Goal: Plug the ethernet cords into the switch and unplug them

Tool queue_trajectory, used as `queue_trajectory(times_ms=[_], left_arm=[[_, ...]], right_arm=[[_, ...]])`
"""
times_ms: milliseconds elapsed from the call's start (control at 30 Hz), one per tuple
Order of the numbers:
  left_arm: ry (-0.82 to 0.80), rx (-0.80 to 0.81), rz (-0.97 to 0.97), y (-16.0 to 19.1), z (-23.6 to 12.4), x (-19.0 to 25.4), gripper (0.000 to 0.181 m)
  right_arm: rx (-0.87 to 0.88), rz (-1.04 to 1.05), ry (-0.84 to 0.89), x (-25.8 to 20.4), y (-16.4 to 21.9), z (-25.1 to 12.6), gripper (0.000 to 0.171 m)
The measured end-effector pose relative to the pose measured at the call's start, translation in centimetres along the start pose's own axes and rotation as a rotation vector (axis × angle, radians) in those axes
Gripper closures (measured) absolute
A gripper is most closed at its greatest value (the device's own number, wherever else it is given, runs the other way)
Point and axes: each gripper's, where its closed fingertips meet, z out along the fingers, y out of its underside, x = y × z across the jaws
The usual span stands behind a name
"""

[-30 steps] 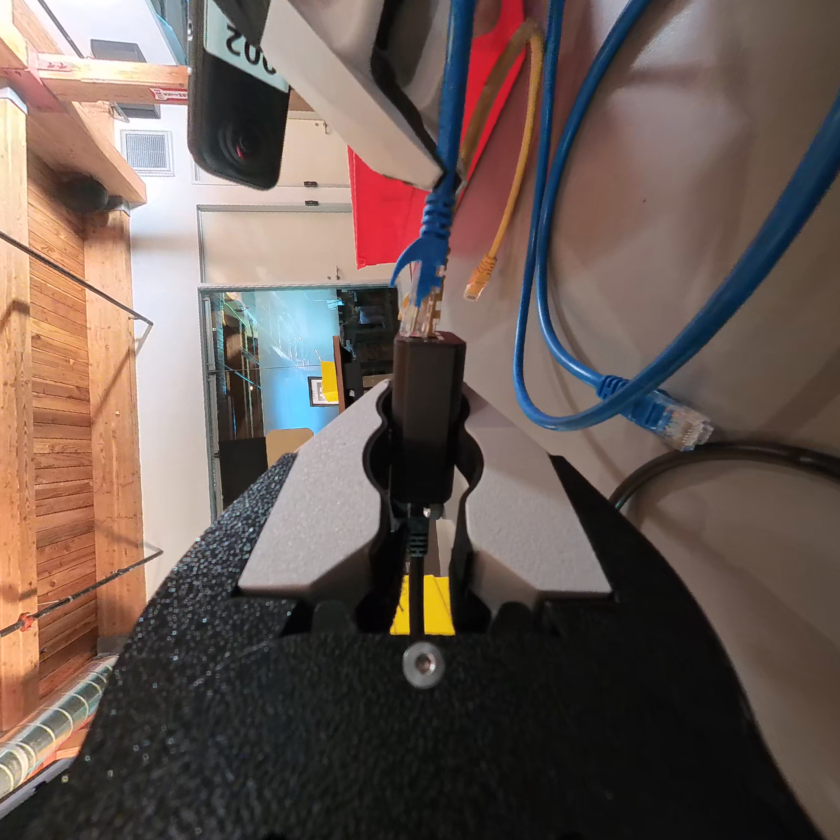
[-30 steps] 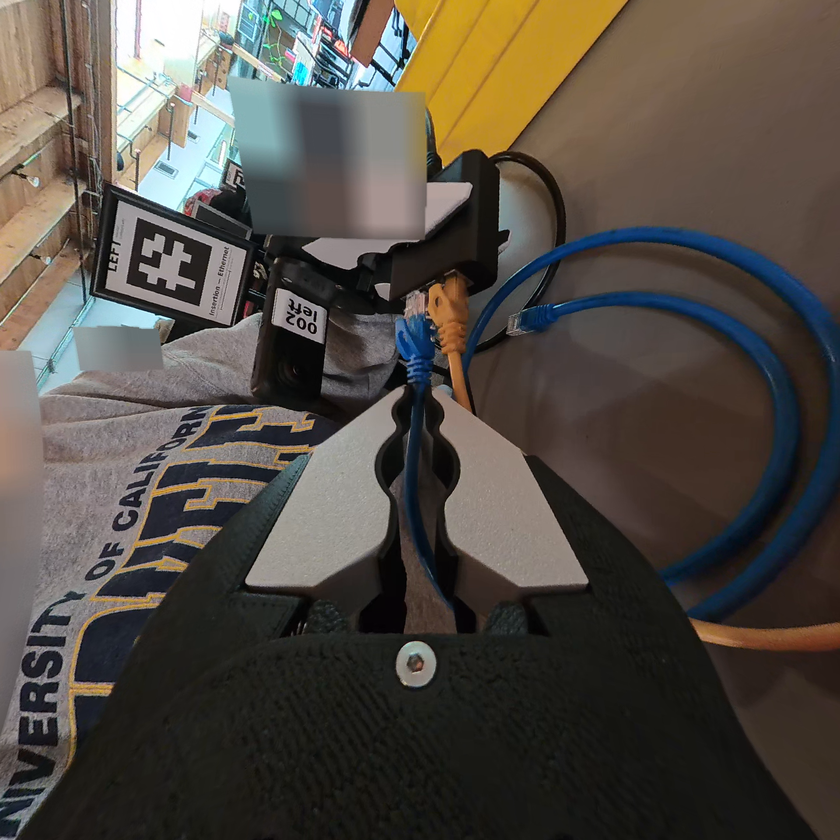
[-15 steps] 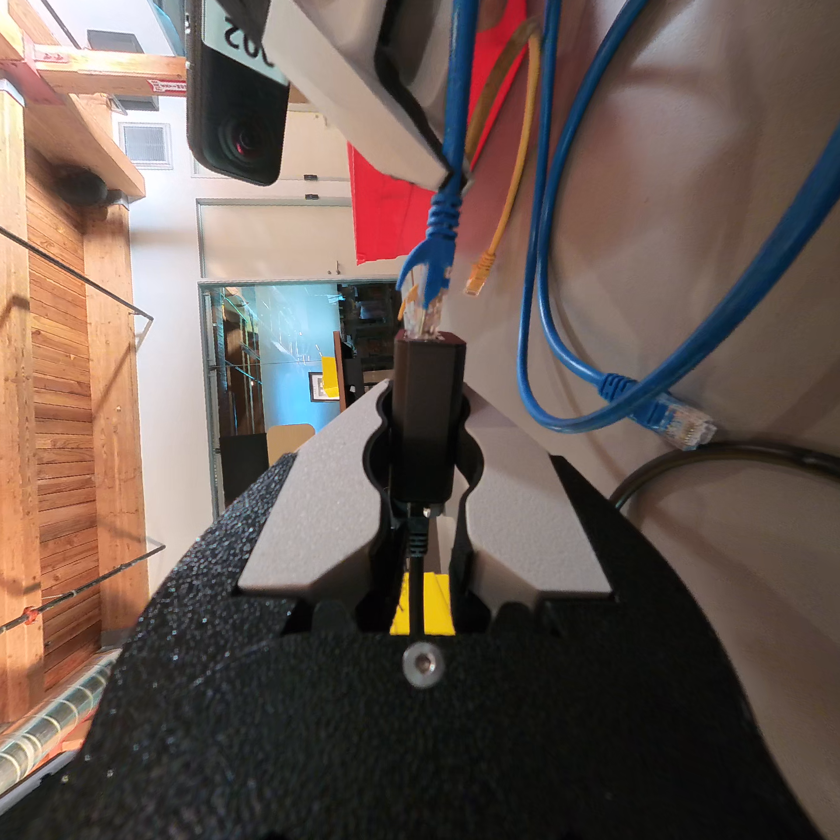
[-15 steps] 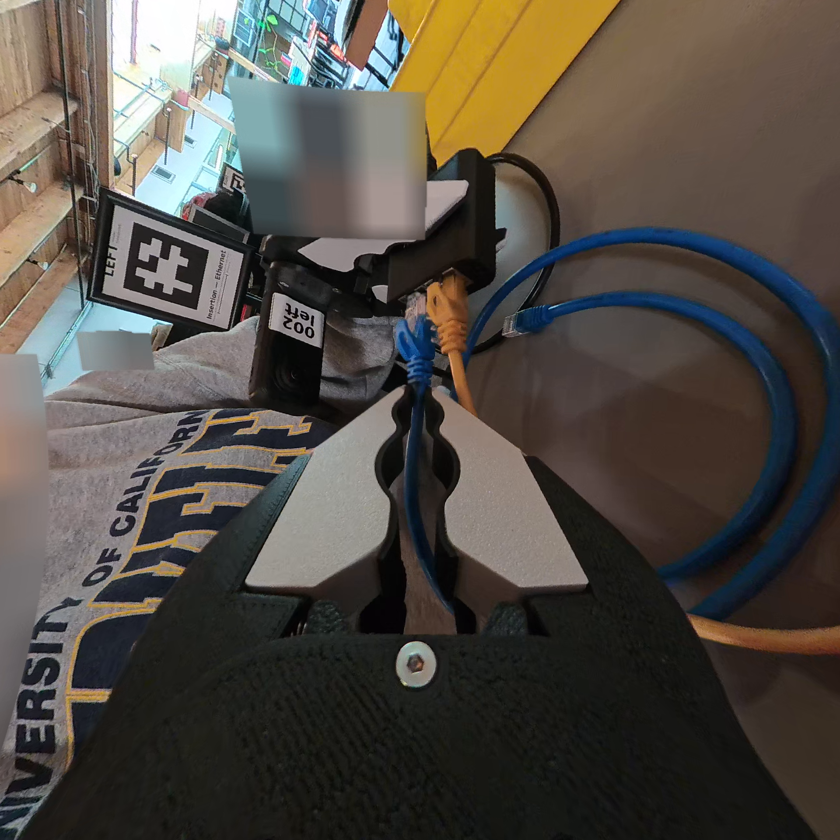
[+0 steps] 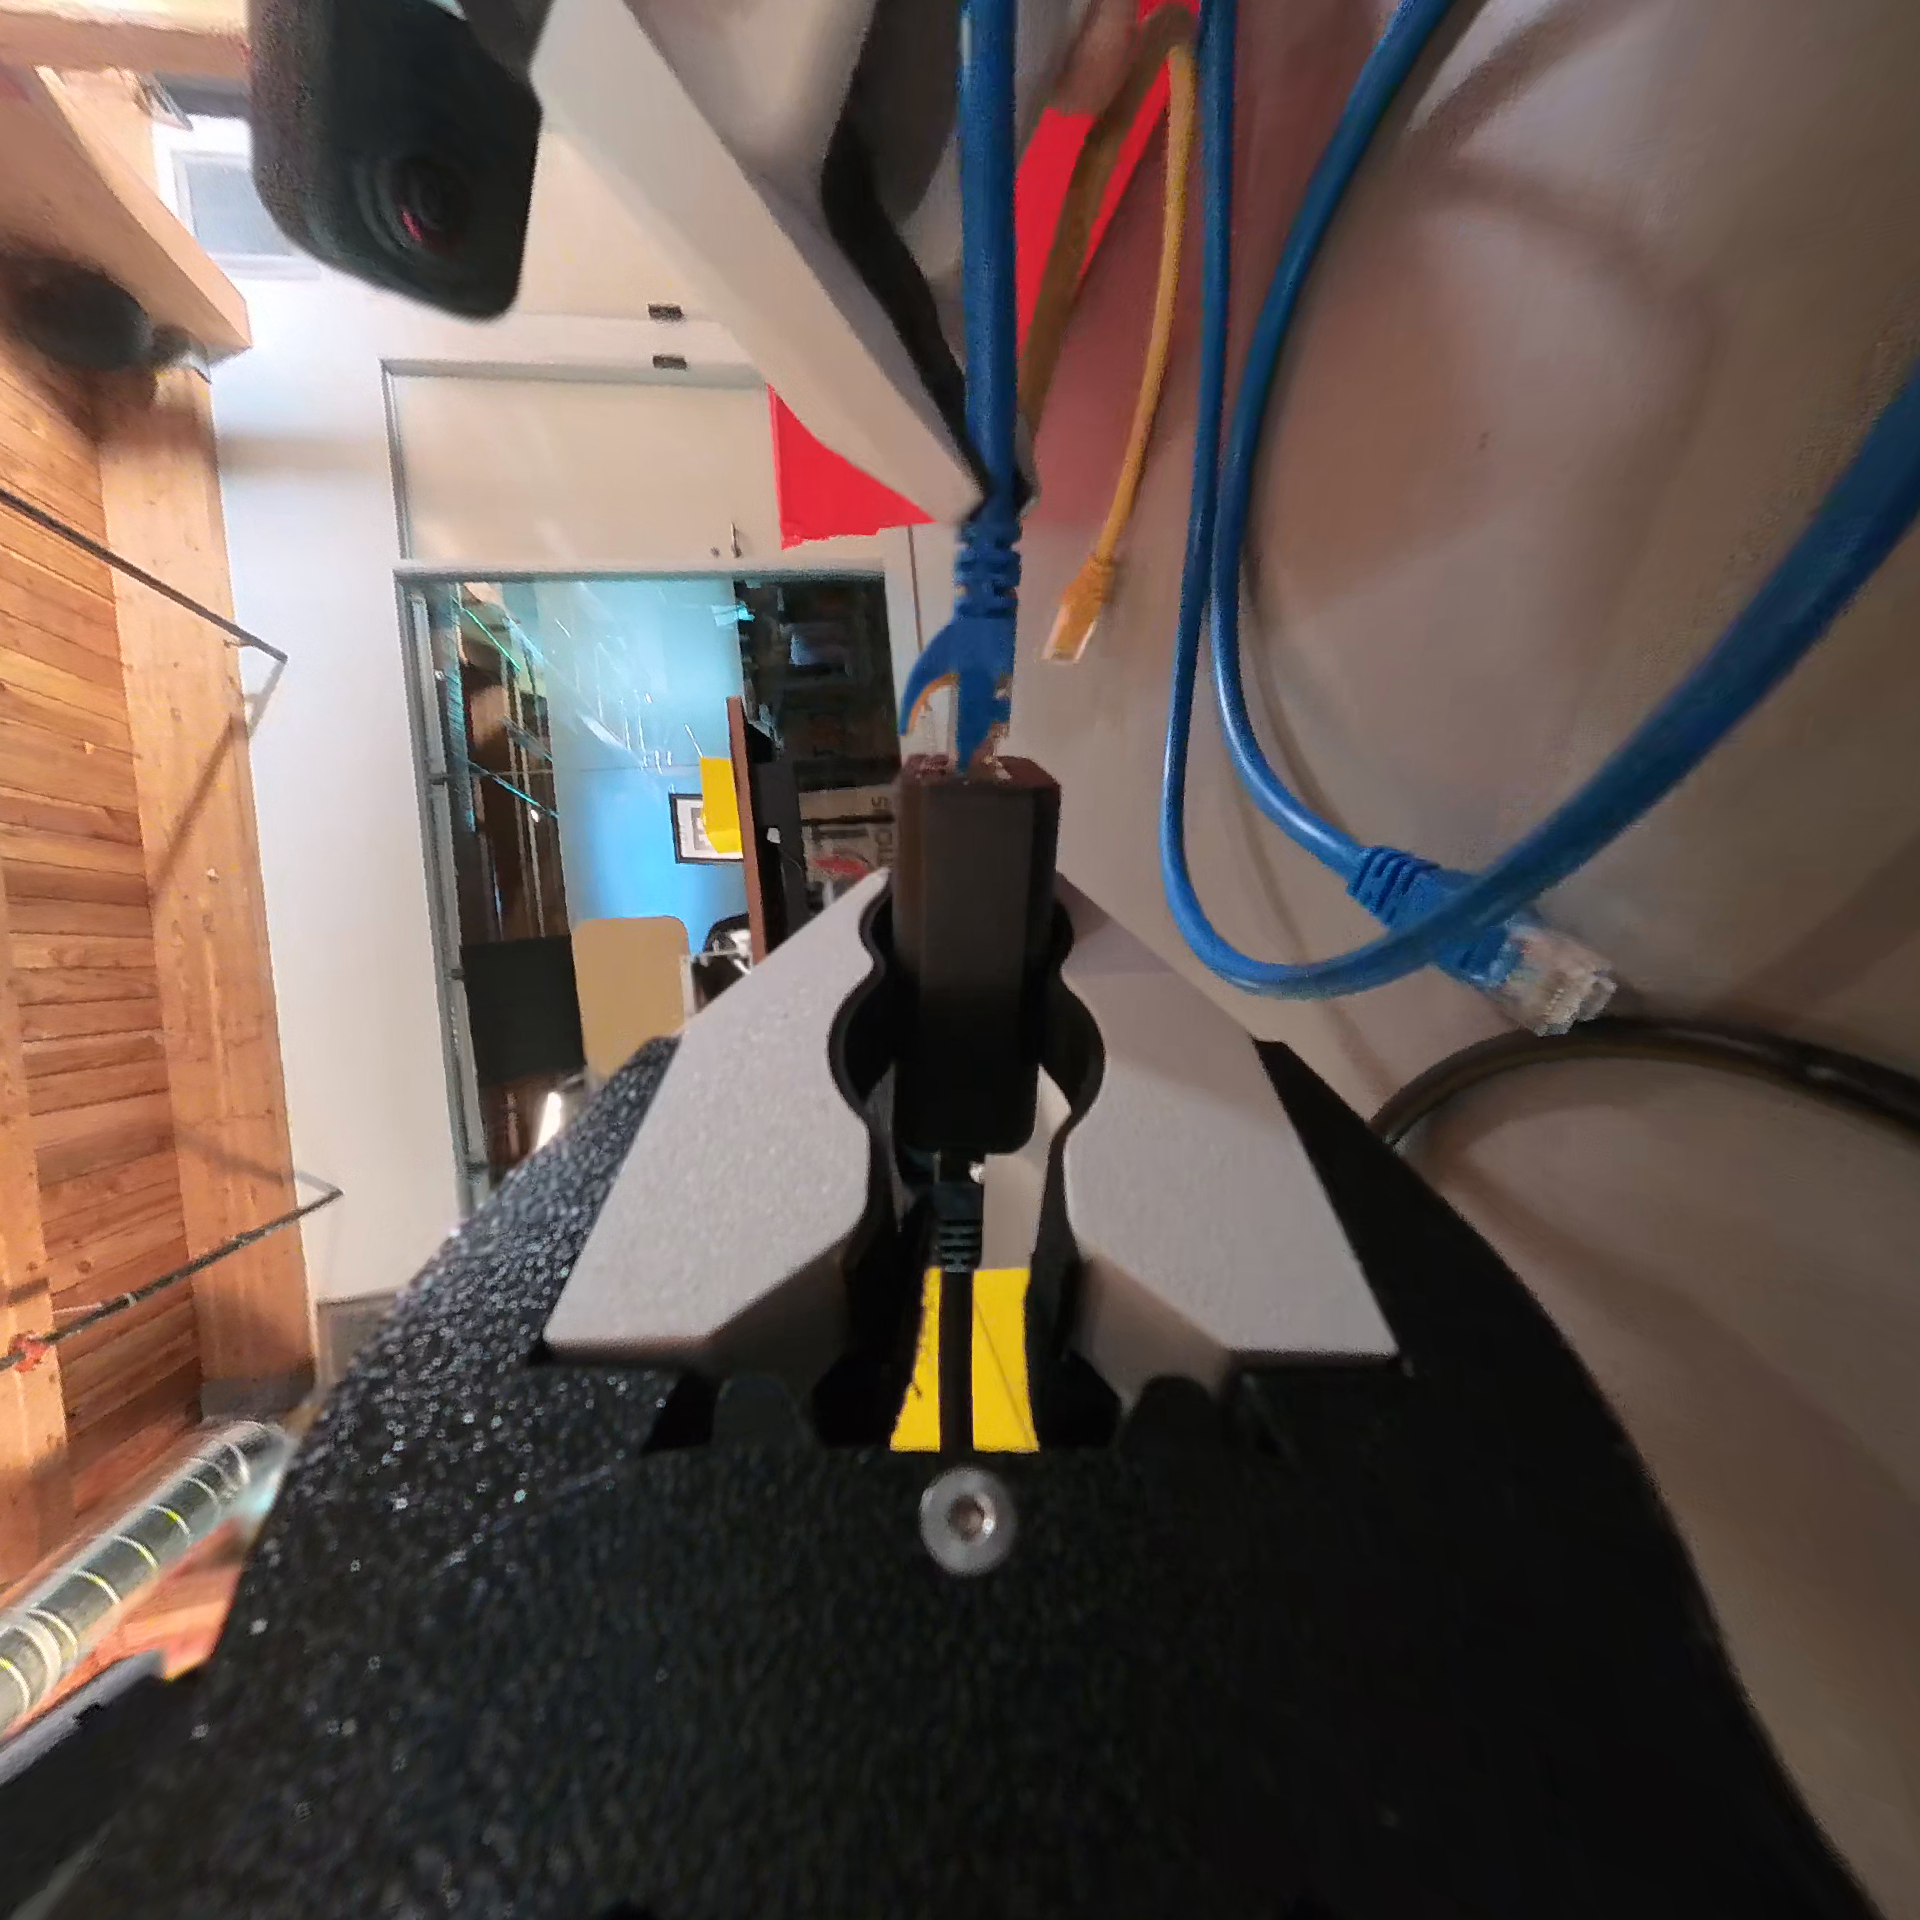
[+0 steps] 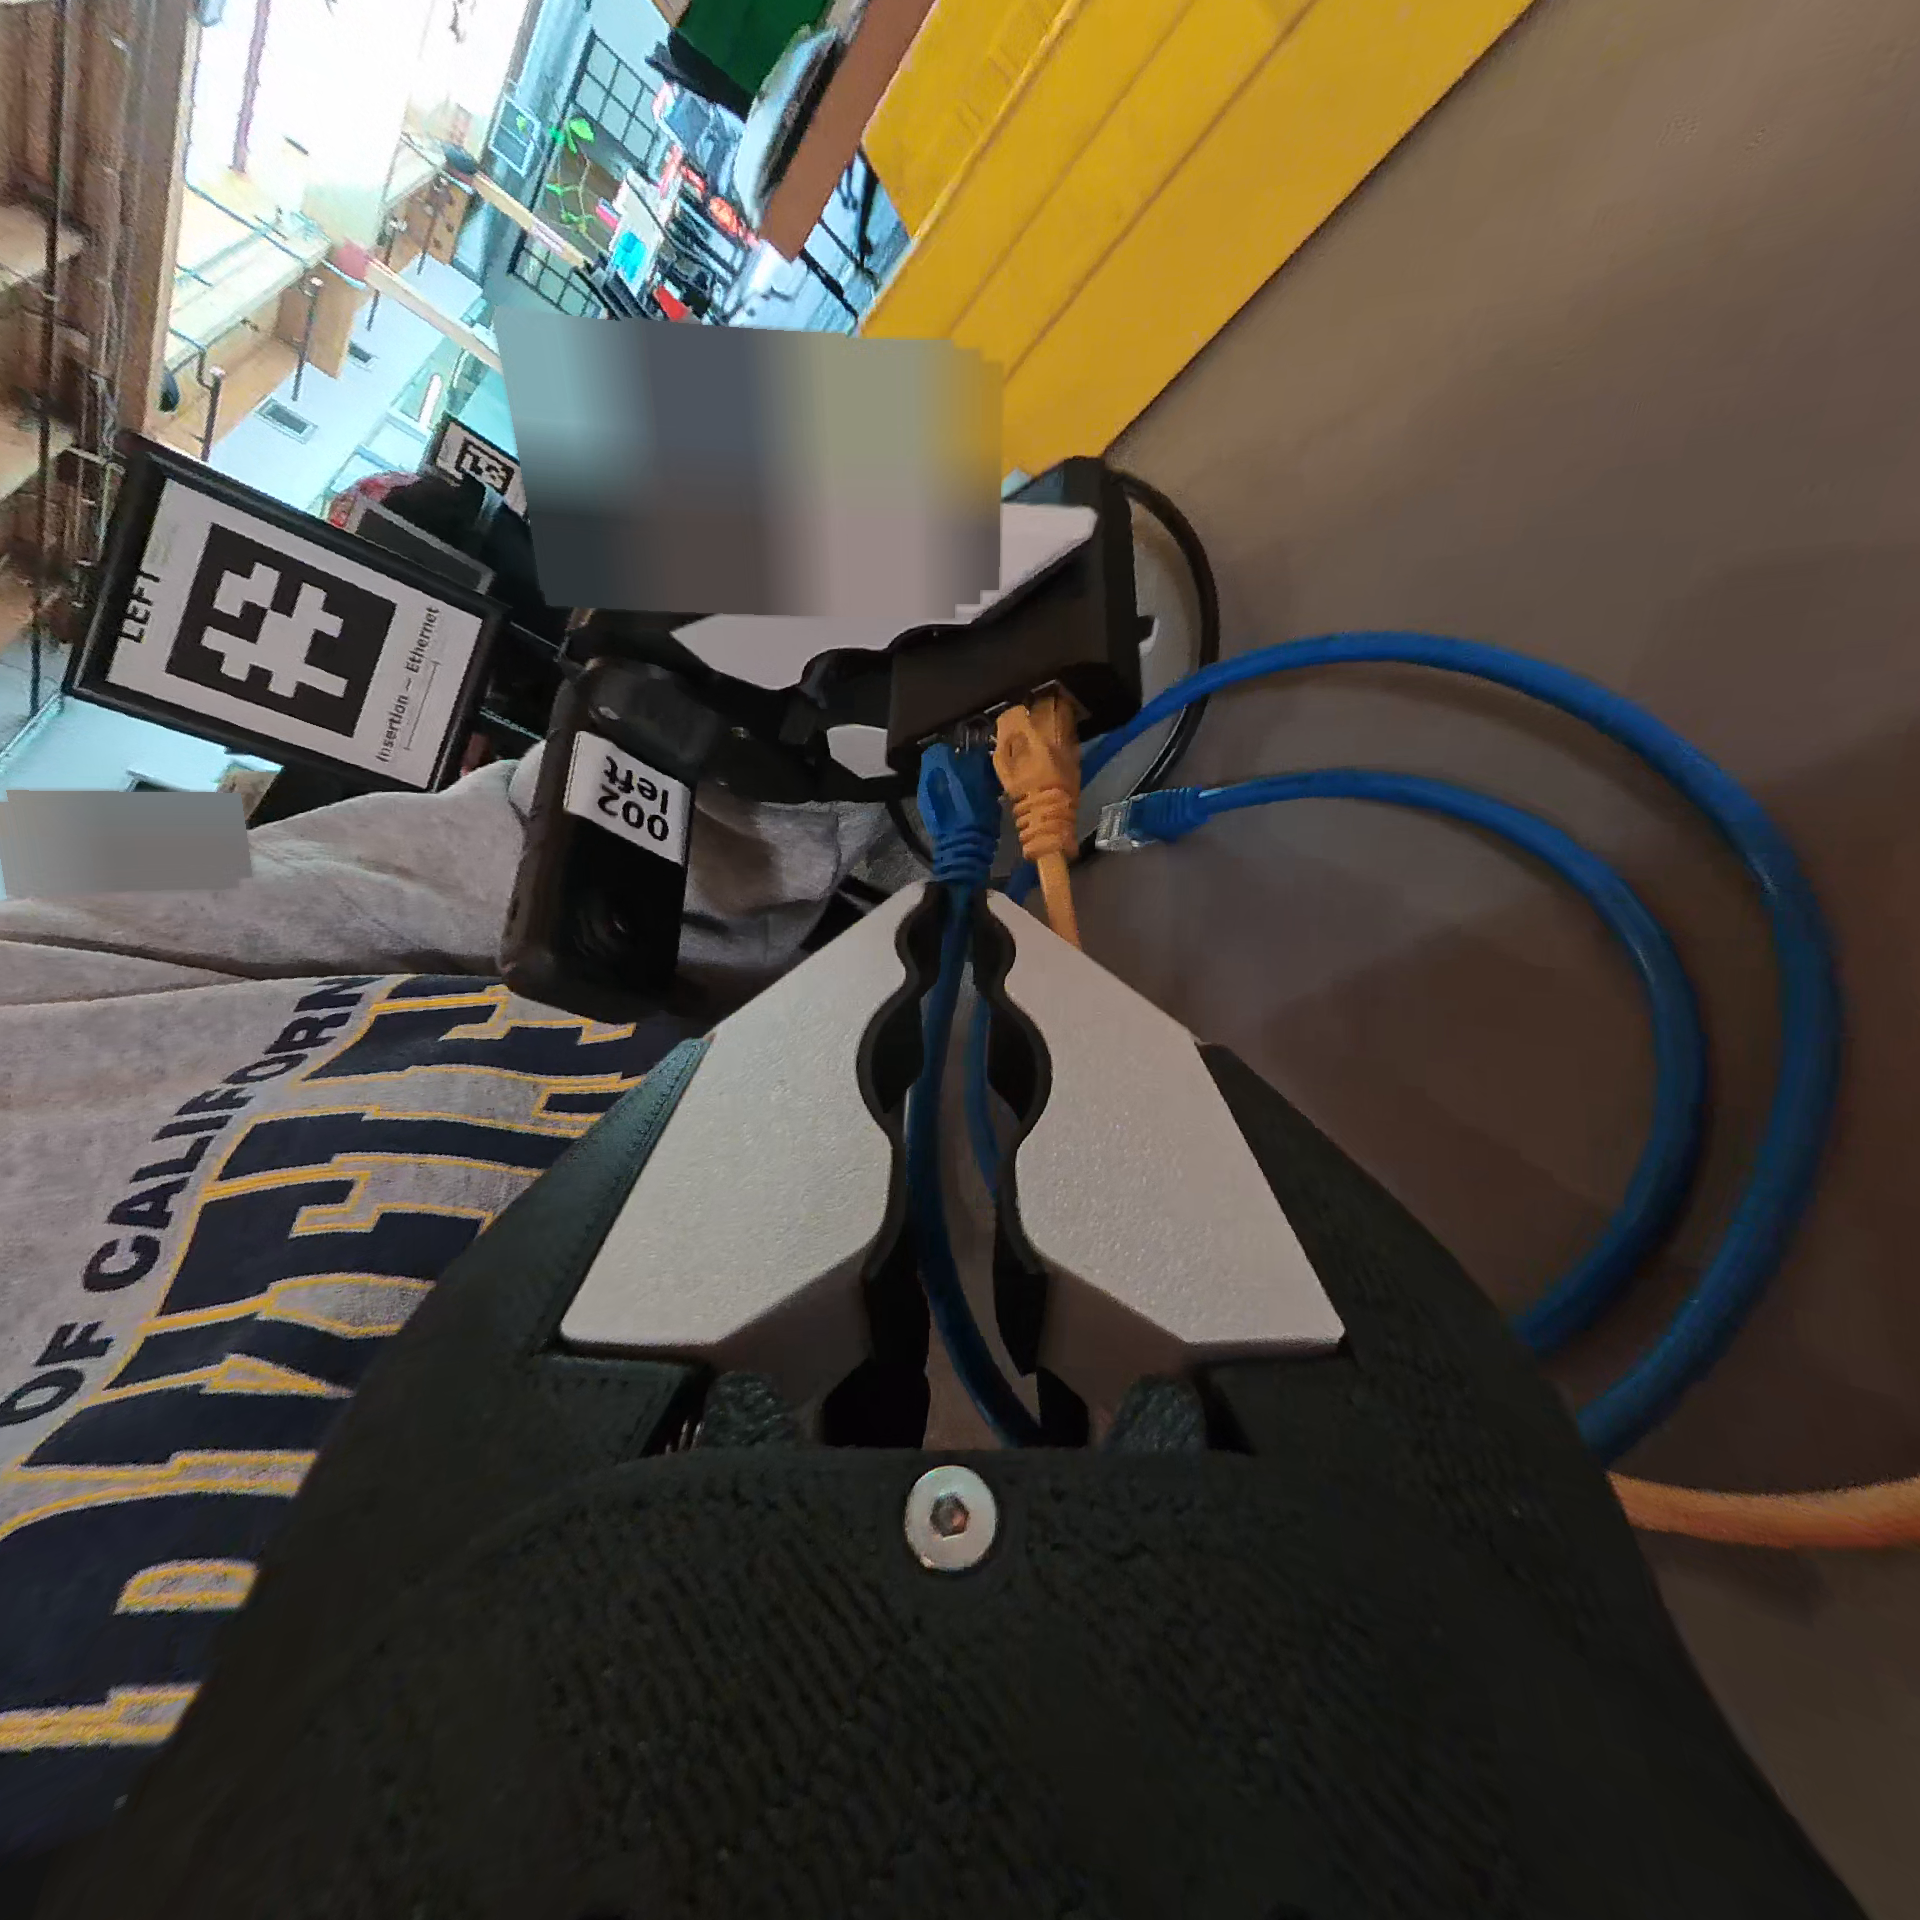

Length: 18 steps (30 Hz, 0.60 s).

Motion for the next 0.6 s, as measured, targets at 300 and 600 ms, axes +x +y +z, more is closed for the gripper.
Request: queue_trajectory(times_ms=[300,600], left_arm=[[0.028,-0.057,-0.213,1.5,0.9,-0.5,0.159],[0.099,-0.060,-0.326,2.2,0.9,0.3,0.160]], right_arm=[[0.137,-0.425,0.200,-0.4,-3.1,-0.4,0.144],[0.050,-1.463,0.753,-1.0,-3.9,-1.4,0.122]])
